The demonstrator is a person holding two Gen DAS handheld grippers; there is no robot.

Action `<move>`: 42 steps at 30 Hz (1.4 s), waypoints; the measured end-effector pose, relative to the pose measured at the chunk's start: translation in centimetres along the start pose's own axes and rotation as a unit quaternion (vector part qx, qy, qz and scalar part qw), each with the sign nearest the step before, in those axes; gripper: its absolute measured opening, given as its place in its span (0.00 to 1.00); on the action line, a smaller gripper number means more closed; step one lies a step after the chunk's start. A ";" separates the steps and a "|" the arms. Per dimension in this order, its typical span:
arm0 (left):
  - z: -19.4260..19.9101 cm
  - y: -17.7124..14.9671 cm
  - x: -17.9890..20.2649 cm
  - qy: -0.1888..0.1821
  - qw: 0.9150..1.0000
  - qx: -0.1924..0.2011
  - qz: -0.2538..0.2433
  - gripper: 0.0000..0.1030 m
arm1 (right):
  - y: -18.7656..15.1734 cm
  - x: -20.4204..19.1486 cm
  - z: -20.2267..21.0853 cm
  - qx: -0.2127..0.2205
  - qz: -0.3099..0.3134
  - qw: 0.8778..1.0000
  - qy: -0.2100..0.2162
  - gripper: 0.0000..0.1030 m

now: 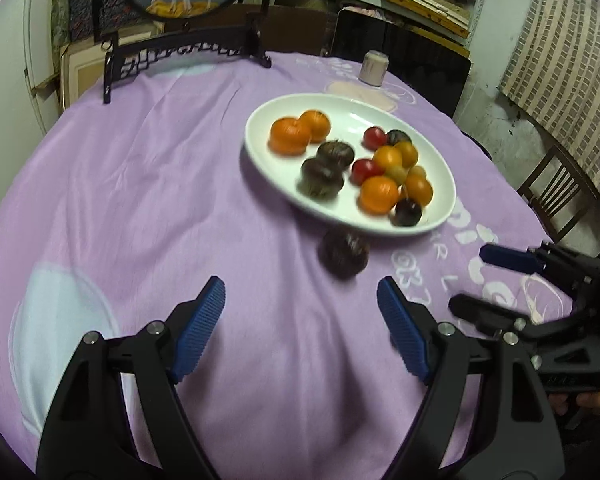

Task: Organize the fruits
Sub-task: 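Grasp a dark plum with the right tool while the left tool grasps a mangosteen, then carry the plum and mangosteen onto the plate and release both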

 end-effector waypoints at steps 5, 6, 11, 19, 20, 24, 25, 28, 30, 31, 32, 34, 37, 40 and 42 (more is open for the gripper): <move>0.5 -0.5 -1.5 0.005 1.000 0.000 0.017 0.78 | -1.0 -1.3 -2.0 -0.033 0.001 0.999 0.013 0.69; 0.7 -0.6 -1.7 0.006 1.000 0.001 0.019 0.78 | -1.1 -1.5 -2.2 -0.035 0.002 0.999 0.015 0.69; 0.8 -0.7 -1.9 0.008 1.000 0.001 0.020 0.79 | -1.4 -2.2 -3.5 -0.033 0.013 0.999 0.025 0.58; 0.5 -0.3 0.1 -0.002 1.000 -0.001 -0.002 0.79 | -1.3 -1.2 -2.4 -0.015 0.006 1.000 0.015 0.31; 0.3 -0.1 0.6 -0.003 1.000 -0.001 -0.007 0.79 | -1.3 -1.0 -2.0 -0.010 0.005 1.000 0.009 0.31; -1.4 0.8 2.7 -0.007 1.000 -0.010 -0.029 0.79 | -1.4 0.6 -0.3 0.008 -0.016 1.000 -0.005 0.31; -2.0 1.0 3.3 -0.005 0.999 -0.014 -0.034 0.79 | -1.6 1.0 0.0 0.010 -0.022 1.000 -0.005 0.31; -4.0 1.4 4.7 0.007 0.998 -0.025 -0.052 0.74 | -1.8 1.8 0.2 0.010 -0.033 0.999 -0.003 0.31; -5.0 1.7 5.3 0.016 0.997 -0.034 -0.061 0.64 | -2.1 2.2 0.4 0.010 -0.041 0.999 -0.001 0.31; -5.8 1.8 5.6 0.017 0.997 -0.043 -0.063 0.61 | -2.2 2.4 0.4 0.011 -0.044 0.999 0.001 0.31; -6.2 1.8 5.7 0.019 0.997 -0.048 -0.064 0.59 | -2.3 2.4 0.5 0.011 -0.045 0.999 0.001 0.31; -7.3 1.9 5.8 0.028 0.996 -0.060 -0.063 0.33 | -2.3 2.7 0.4 0.013 -0.048 0.999 0.004 0.31; -7.3 2.0 5.3 0.030 0.997 -0.056 -0.054 0.29 | -2.2 2.7 0.4 0.014 -0.049 0.999 0.007 0.31; -6.4 1.6 4.9 0.026 0.997 -0.049 -0.047 0.29 | -2.2 2.9 0.4 0.015 -0.049 0.999 0.009 0.31; -5.6 1.4 4.6 0.022 0.998 -0.044 -0.042 0.29 | -2.2 2.9 0.3 0.014 -0.051 0.999 0.010 0.31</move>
Point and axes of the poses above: each gripper's, at about its wrist camera, not at the fingertips, and z roughly against the way its jaws point, x to its right, y to its top, the point moved 2 cm from there along -z, roughly the way its jaws point, and after that the axes turned 9 degrees about y, right-handed, at the moved point
